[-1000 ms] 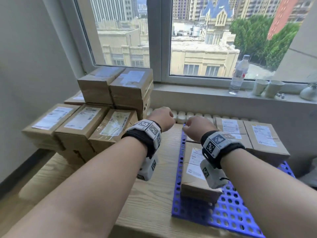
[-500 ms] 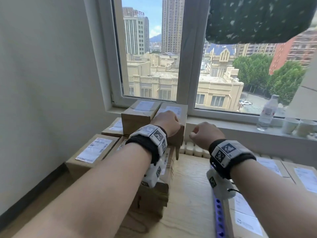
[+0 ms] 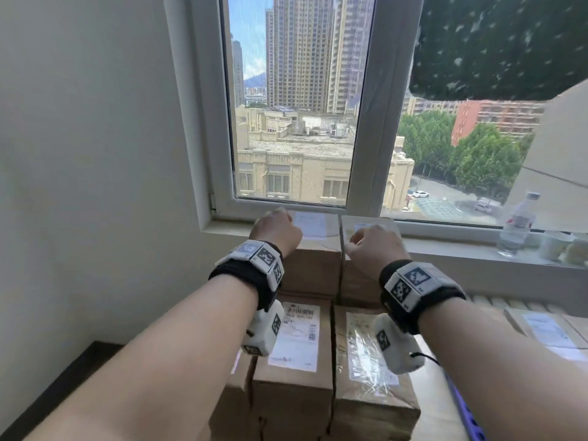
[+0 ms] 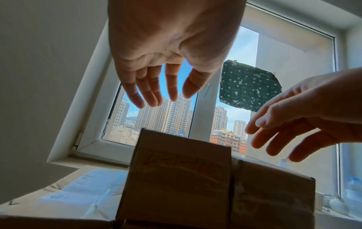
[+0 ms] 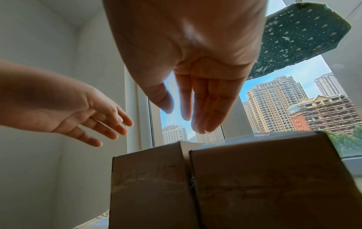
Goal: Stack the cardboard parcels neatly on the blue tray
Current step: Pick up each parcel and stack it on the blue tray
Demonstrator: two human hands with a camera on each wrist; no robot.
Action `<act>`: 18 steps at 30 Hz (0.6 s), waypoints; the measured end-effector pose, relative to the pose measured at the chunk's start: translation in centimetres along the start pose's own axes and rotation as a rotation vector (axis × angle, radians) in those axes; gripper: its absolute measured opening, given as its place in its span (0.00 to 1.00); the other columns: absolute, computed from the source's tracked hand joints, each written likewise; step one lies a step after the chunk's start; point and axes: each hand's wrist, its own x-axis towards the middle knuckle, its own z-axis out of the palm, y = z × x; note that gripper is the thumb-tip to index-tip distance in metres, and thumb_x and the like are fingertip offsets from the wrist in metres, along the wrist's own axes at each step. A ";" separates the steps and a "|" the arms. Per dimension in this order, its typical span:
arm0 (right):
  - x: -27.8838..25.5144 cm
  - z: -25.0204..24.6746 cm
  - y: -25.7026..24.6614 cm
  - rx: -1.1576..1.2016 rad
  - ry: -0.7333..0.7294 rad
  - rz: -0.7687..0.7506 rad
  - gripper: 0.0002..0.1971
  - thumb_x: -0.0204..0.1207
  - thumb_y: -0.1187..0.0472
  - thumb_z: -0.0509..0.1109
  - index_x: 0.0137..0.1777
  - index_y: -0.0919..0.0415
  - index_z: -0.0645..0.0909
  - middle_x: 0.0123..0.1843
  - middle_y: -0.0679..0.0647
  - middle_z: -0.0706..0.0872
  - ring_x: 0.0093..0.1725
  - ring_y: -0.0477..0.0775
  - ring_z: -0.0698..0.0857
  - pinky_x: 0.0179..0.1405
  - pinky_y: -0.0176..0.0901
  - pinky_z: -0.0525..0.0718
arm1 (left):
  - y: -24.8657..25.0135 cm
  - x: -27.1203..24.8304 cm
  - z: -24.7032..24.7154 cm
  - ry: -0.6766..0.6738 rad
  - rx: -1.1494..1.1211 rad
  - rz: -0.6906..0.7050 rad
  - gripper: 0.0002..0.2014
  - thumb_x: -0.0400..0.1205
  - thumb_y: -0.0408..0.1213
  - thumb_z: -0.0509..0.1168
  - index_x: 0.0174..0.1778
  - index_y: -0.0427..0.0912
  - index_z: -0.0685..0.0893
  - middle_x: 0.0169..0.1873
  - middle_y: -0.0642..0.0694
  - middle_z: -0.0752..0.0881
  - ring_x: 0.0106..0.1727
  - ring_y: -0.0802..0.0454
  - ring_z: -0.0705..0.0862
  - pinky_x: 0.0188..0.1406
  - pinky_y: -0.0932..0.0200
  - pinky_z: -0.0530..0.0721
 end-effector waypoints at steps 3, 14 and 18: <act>0.5 1.0 -0.9 0.017 0.017 0.045 0.10 0.79 0.57 0.67 0.50 0.58 0.89 0.51 0.56 0.90 0.53 0.56 0.86 0.56 0.44 0.82 | -1.3 1.7 0.6 -0.038 -0.076 -0.075 0.19 0.82 0.42 0.62 0.69 0.43 0.76 0.68 0.41 0.80 0.67 0.42 0.80 0.63 0.52 0.78; 2.1 3.1 -1.2 0.080 0.020 0.127 0.13 0.80 0.57 0.66 0.60 0.58 0.86 0.55 0.57 0.89 0.55 0.57 0.84 0.57 0.45 0.81 | -2.6 4.1 3.7 -0.214 -0.328 -0.200 0.21 0.86 0.41 0.59 0.66 0.27 0.81 0.66 0.30 0.83 0.67 0.34 0.81 0.64 0.49 0.80; 2.2 3.5 -1.3 0.070 0.011 0.109 0.14 0.79 0.57 0.66 0.61 0.58 0.87 0.57 0.56 0.89 0.58 0.57 0.85 0.58 0.44 0.81 | -3.3 3.8 4.2 -0.296 -0.346 -0.260 0.22 0.88 0.42 0.55 0.70 0.28 0.78 0.68 0.31 0.81 0.68 0.34 0.80 0.62 0.51 0.78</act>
